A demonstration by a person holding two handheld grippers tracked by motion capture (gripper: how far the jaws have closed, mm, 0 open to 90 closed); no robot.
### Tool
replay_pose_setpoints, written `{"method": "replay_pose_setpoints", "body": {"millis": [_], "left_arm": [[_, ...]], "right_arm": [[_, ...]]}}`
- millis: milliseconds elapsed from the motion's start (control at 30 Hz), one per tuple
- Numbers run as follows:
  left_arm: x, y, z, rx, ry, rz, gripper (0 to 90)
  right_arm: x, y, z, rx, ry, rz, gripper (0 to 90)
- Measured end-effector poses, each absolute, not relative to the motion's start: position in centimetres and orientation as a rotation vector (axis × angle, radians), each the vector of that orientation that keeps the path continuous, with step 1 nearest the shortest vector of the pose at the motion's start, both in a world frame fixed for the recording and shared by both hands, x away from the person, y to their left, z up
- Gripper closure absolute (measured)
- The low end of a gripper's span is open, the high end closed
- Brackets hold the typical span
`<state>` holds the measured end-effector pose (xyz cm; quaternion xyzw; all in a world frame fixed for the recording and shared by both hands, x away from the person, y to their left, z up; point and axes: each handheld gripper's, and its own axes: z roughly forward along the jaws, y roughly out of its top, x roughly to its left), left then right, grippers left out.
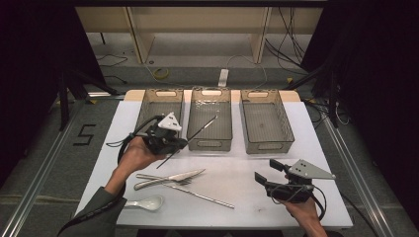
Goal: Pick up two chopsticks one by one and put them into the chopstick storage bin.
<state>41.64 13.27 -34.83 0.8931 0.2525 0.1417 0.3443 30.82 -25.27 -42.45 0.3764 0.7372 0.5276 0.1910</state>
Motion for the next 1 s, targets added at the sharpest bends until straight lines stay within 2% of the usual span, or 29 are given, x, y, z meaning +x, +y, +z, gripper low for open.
{"method": "replay_pose_setpoints", "body": {"millis": [433,1000], "left_arm": [[45.9,16.0,-33.1,2.207,0.830,0.449,85.2],[50.8,18.9,-33.2,2.125,1.008,0.543,85.2]], "right_arm": [[30.8,-25.3,-42.5,1.056,2.070,1.484,28.4],[30.7,-25.2,-42.4,1.048,2.064,1.504,28.4]]}}
